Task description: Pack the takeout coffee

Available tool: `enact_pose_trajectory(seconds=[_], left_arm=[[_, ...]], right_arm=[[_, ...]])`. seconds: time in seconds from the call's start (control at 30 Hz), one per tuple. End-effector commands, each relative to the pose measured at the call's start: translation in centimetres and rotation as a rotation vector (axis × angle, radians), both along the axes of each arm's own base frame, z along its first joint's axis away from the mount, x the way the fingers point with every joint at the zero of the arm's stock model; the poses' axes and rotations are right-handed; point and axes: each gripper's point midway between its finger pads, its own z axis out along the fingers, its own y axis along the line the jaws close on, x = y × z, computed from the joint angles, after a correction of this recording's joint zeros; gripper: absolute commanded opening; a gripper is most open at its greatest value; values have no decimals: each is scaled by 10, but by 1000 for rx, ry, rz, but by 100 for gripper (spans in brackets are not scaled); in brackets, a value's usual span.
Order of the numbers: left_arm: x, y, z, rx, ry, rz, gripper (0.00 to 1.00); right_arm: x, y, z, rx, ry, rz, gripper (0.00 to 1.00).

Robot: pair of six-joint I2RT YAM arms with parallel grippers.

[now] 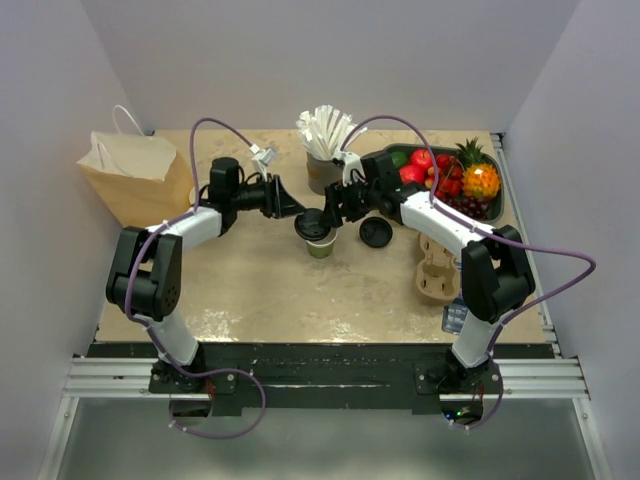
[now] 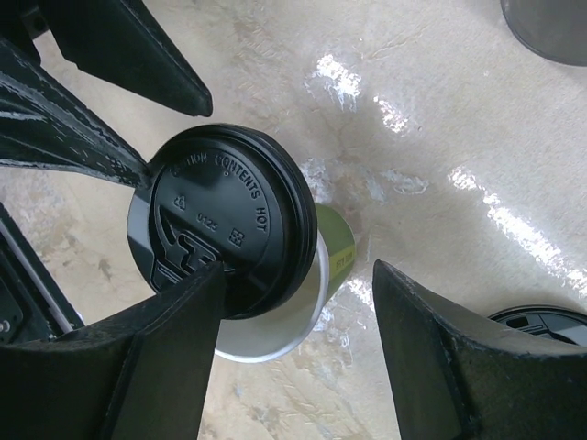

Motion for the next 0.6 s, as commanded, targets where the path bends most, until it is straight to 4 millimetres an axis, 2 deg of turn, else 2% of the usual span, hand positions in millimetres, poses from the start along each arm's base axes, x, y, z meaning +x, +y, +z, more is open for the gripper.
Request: enact_pose_trajectory(seconds=[0.0,0.17,0.57], left_arm=[[-8,-5,7,-1,-46,-24,48],[-17,-11,1,-1,-24,-43,48],[-21,-17,6,-10,-26,-57,48]], right_arm=[[10,8,29,48,-64,-3,69],[10,9,28,47,-59,-4,70],[7,7,29,45,-60,-2,70]])
